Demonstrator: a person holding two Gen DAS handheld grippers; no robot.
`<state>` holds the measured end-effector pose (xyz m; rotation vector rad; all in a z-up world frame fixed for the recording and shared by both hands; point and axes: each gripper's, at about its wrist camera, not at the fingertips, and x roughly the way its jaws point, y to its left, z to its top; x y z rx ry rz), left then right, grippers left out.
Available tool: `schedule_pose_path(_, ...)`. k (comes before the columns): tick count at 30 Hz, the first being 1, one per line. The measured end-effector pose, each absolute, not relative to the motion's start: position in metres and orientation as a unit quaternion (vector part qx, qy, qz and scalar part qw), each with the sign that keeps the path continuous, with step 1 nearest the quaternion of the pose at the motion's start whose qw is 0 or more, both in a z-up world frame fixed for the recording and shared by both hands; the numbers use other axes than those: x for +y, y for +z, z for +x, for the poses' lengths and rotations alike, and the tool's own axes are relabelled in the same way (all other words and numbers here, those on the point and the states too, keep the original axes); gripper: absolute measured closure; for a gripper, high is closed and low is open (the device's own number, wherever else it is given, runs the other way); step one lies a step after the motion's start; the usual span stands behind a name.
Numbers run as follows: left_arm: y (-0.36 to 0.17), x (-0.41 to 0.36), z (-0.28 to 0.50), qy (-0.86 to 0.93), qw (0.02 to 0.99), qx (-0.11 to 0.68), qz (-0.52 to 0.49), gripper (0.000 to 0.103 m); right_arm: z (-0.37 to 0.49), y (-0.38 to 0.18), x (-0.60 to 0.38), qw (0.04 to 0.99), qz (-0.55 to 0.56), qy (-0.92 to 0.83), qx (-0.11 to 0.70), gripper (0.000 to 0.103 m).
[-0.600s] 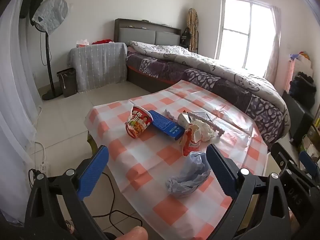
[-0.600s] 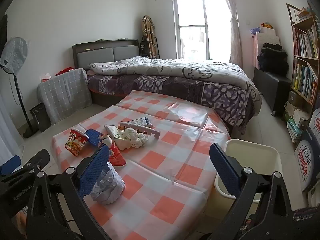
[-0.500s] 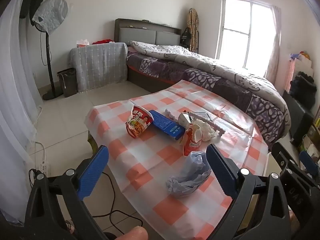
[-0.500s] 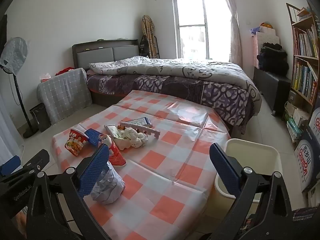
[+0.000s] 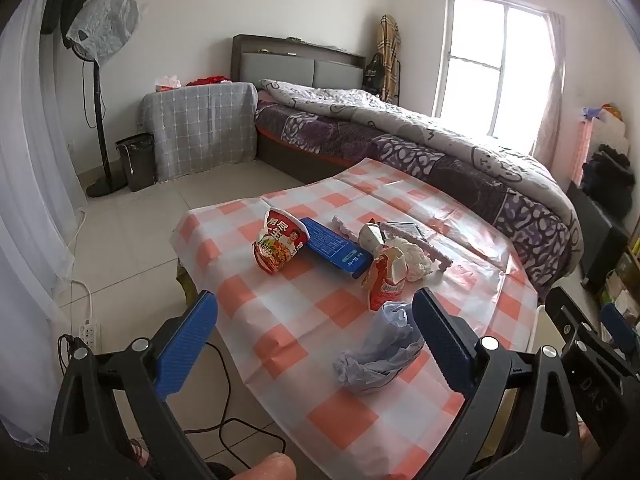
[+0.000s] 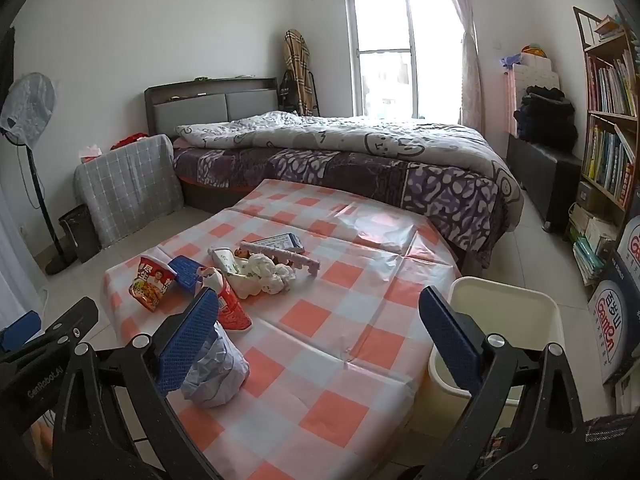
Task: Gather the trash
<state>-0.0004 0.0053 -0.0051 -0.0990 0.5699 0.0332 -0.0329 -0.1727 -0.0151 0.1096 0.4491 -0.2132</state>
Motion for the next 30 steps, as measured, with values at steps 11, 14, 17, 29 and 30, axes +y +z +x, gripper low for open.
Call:
schedule_pose_path(11, -0.0075, 0.0017, 0.003, 0.017, 0.958, 0.282, -0.049, 0.008, -0.0331, -0.0151, -0.1724, 0.968, 0.054, -0.105, 0.222, 0.007)
schedule_pose_path(14, -0.0054, 0.0021, 0.0009, 0.017, 0.958, 0.282, -0.049, 0.008, -0.0331, -0.0152, -0.1723, 0.968, 0.054, -0.106, 0.222, 0.007)
schedule_pose_path(17, -0.0055, 0.0023, 0.001, 0.017, 0.958, 0.282, -0.049, 0.008, -0.0332, -0.0152, -0.1721, 0.968, 0.054, -0.105, 0.223, 0.007)
schedule_pose_path(29, -0.0056, 0.0024, 0.0013, 0.017, 0.958, 0.284, -0.049, 0.008, -0.0331, -0.0155, -0.1719, 0.968, 0.054, -0.105, 0.223, 0.007)
schedule_pose_path(30, -0.0055, 0.0024, 0.0013, 0.017, 0.957, 0.284, -0.049, 0.008, -0.0331, -0.0156, -0.1719, 0.968, 0.054, -0.105, 0.223, 0.007)
